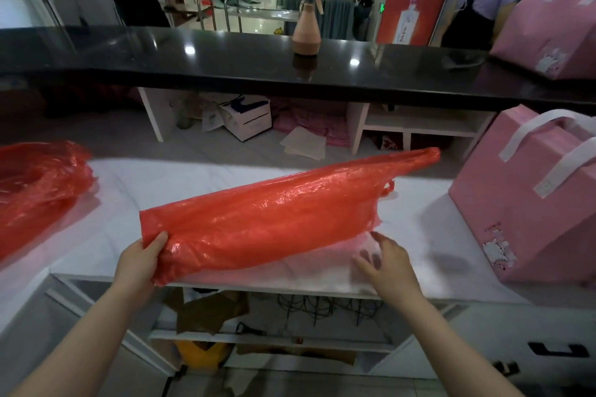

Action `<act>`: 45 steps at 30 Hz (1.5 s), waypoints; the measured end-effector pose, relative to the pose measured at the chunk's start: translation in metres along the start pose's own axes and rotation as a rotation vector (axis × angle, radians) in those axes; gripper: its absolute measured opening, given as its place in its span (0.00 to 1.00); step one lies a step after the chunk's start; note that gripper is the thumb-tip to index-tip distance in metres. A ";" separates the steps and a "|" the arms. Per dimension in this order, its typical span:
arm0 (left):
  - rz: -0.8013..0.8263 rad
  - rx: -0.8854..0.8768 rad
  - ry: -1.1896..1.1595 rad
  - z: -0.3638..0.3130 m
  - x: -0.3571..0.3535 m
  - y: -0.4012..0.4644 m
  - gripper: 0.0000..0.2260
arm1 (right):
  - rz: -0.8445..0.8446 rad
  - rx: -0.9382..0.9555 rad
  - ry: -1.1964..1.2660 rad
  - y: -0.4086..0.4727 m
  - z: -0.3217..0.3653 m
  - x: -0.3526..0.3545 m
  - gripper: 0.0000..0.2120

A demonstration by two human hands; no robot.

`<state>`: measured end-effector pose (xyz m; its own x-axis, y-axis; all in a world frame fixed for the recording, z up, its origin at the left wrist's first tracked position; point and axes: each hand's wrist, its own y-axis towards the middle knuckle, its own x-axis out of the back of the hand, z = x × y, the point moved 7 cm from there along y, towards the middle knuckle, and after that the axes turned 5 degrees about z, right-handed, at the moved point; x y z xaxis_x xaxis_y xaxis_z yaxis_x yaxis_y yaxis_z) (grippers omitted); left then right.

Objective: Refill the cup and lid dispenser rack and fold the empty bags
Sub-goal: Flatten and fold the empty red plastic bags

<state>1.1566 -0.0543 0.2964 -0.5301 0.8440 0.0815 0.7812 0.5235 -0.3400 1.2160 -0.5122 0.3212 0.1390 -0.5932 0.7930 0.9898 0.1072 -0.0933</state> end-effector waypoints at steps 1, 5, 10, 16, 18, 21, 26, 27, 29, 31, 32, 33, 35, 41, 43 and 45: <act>0.007 0.016 0.004 0.001 0.002 0.003 0.20 | 0.000 -0.030 0.157 0.005 -0.001 -0.002 0.37; 0.042 0.028 0.032 0.000 0.008 0.011 0.19 | -0.088 -0.117 0.546 0.028 0.004 -0.002 0.43; 0.087 -0.036 0.017 -0.015 0.011 0.018 0.14 | -0.125 -0.082 0.597 0.042 0.014 0.004 0.04; 0.154 -0.190 0.293 -0.014 0.021 0.001 0.03 | -0.158 -0.158 0.589 0.047 0.006 -0.007 0.01; 0.240 -0.238 0.430 -0.014 0.015 -0.006 0.09 | -0.172 -0.166 0.577 0.049 0.007 -0.010 0.02; 0.295 -0.264 0.554 -0.017 0.006 -0.006 0.11 | -0.207 -0.184 0.560 0.050 0.009 -0.013 0.03; 0.150 -0.308 0.595 -0.021 0.010 0.013 0.11 | -0.216 -0.217 0.480 0.049 0.002 -0.016 0.05; 0.129 -0.308 0.574 -0.023 0.012 0.017 0.11 | -0.211 -0.218 0.475 0.049 0.003 -0.015 0.05; 0.099 -0.294 0.481 -0.027 0.017 0.025 0.11 | -0.200 -0.206 0.459 0.049 0.005 -0.013 0.04; 0.069 -0.292 0.359 -0.032 0.020 0.028 0.10 | -0.210 -0.177 0.429 0.049 0.009 -0.011 0.02; 0.056 -0.323 0.362 -0.036 0.020 0.029 0.11 | -0.220 -0.169 0.416 0.048 0.008 -0.010 0.02; 0.059 -0.352 0.403 -0.038 0.019 0.030 0.10 | -0.226 -0.164 0.408 0.047 0.009 -0.010 0.01; 0.110 -0.364 0.459 -0.038 0.013 0.030 0.07 | -0.233 -0.169 0.431 0.043 0.007 -0.012 0.03; 0.164 -0.371 0.622 -0.034 0.003 0.030 0.06 | -0.222 -0.169 0.344 0.043 0.007 -0.009 0.05; 0.139 -0.368 0.580 -0.038 0.006 0.034 0.04 | -0.250 -0.135 0.337 0.046 0.012 -0.001 0.04; 0.136 -0.357 0.511 -0.044 0.007 0.039 0.06 | -0.290 -0.073 0.348 0.050 0.019 0.009 0.04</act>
<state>1.1981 -0.0231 0.3250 -0.2633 0.8084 0.5265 0.9389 0.3401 -0.0527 1.2660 -0.4969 0.3353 -0.1549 -0.8243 0.5446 0.9871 -0.1520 0.0507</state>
